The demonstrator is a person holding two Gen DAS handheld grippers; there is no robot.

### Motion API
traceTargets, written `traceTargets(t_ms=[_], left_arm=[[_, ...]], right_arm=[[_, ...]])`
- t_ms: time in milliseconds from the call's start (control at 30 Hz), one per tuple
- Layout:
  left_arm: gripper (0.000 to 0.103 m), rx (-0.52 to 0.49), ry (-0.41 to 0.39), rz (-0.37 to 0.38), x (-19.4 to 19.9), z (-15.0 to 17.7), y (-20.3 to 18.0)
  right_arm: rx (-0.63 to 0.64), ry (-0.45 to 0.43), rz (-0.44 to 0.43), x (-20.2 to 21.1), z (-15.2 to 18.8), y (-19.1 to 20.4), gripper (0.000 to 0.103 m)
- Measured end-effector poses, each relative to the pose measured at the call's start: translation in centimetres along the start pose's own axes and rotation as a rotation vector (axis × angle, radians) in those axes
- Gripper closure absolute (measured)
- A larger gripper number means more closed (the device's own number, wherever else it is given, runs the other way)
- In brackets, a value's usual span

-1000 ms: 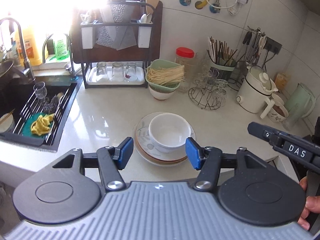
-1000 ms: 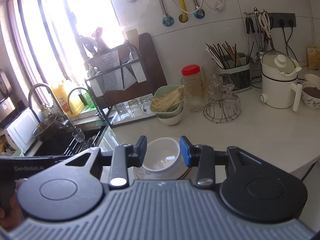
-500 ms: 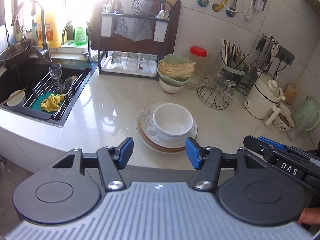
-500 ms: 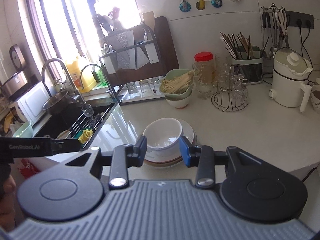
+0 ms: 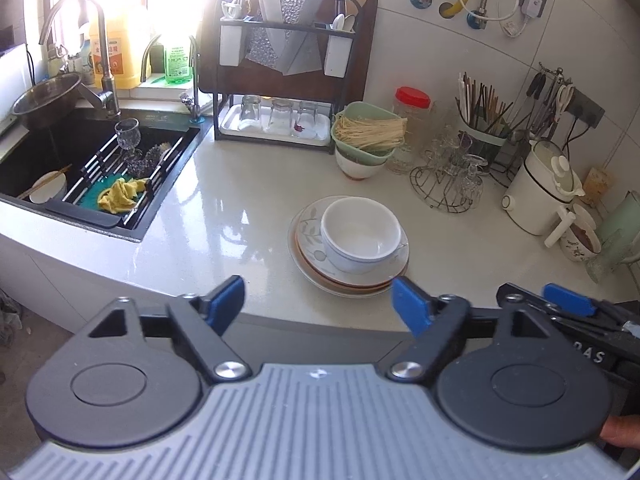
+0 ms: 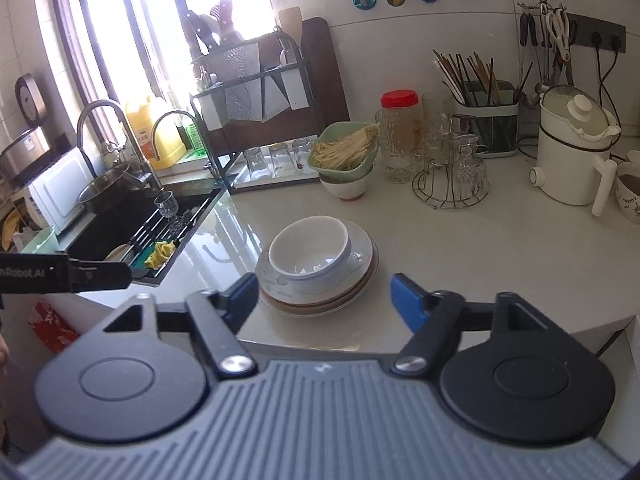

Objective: Organize plates and bowls

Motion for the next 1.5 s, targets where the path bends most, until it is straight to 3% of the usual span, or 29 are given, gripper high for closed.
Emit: traceTargets(t_ms=[133,333,900,1500], left_arm=[[0.006,0.005,-0.008,-0.011,0.1,-0.3,0.1],[0.003,-0.031,-0.011,-0.013,-0.5,-1.5,-0.8],[0.002,-0.064,-0.001,-0.06,-1.3,-1.5,-1.1],[0.002,-0.071,0.001,-0.057,-1.9,-2.1,-0.7]], right_arm=[[0.003,-0.012,0.003,0.1,-0.6,-0.3,0.016],[0.04,-0.059,0.005,1.2,-1.1,0.1,0.0],[-0.039,-0.075,0.018,1.5,-0.7,-1.2,0.0],[-0.045,-0.079,0.025,0.8,-1.5,-1.3,0.0]])
Point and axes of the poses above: each gripper's, at about its wrist camera, not at the fingertips, and x roughly against the way its jaws point, y to its left, z to its underside, the point moved 4 cm from there along -x, roughly the way its jaws point, and after that the axes turned 11 degrees about y, right-handed, at the moved point
